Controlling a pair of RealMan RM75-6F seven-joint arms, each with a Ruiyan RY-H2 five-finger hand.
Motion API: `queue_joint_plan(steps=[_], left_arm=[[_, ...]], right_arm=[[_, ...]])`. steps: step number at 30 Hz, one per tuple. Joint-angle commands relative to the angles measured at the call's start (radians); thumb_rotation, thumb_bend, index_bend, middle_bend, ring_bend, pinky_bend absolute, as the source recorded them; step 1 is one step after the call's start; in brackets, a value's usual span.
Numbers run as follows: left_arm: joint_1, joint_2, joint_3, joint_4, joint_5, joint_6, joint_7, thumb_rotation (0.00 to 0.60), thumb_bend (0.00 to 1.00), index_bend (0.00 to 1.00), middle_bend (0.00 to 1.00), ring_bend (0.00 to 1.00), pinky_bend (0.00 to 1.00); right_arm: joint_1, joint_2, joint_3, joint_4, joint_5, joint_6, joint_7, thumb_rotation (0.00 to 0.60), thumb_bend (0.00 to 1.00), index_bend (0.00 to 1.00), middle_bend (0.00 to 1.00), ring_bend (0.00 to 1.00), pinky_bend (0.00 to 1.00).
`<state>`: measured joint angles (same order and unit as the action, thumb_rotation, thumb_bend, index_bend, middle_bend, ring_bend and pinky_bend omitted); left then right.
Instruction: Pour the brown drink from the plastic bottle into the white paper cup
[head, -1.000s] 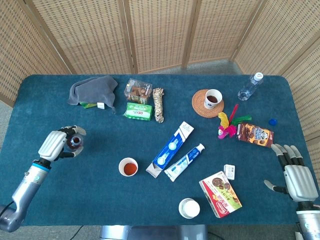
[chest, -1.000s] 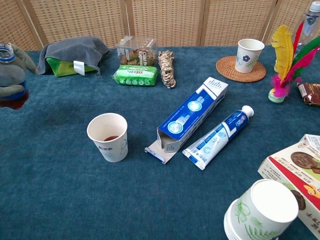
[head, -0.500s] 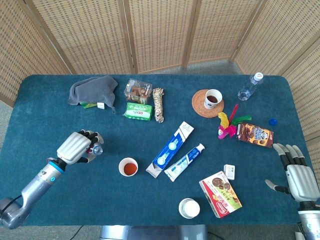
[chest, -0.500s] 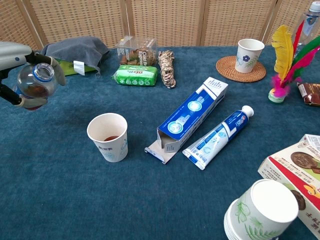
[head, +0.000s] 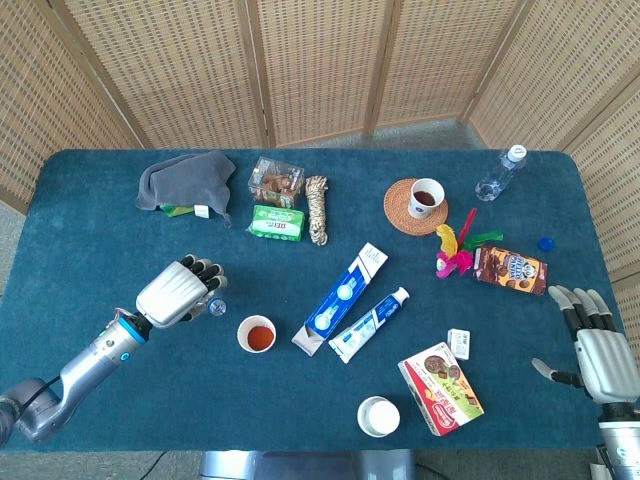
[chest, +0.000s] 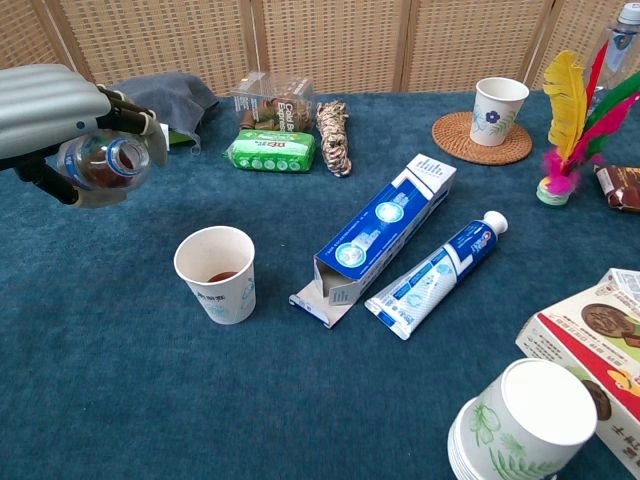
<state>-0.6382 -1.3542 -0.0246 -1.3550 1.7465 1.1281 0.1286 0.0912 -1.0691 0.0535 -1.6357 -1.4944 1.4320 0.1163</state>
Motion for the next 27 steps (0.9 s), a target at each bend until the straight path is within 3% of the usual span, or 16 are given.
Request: queue_joint_plan(steps=[1,15,27], left_arm=[[-0.012,-0.003,0.006,0.005,0.008,-0.006,0.017,0.600,0.41,0.42,0.35,0.33,0.44],[-0.056,-0.011,0.030,0.045,0.054,-0.028,0.149,0.600,0.41,0.42,0.35,0.33,0.44],[-0.100,-0.018,0.027,0.012,0.056,-0.073,0.240,0.600,0.41,0.42,0.35,0.33,0.43]], right_arm=[[0.000,0.000,0.000,0.000,0.000,0.000,0.001,0.600,0.00,0.00,0.00,0.00,0.00],[-0.002,0.003,0.003,0.000,0.002,0.005,0.006,0.600,0.00,0.00,0.00,0.00,0.00],[-0.003,0.006,0.005,0.001,0.002,0.007,0.019,0.600,0.00,0.00,0.00,0.00,0.00]])
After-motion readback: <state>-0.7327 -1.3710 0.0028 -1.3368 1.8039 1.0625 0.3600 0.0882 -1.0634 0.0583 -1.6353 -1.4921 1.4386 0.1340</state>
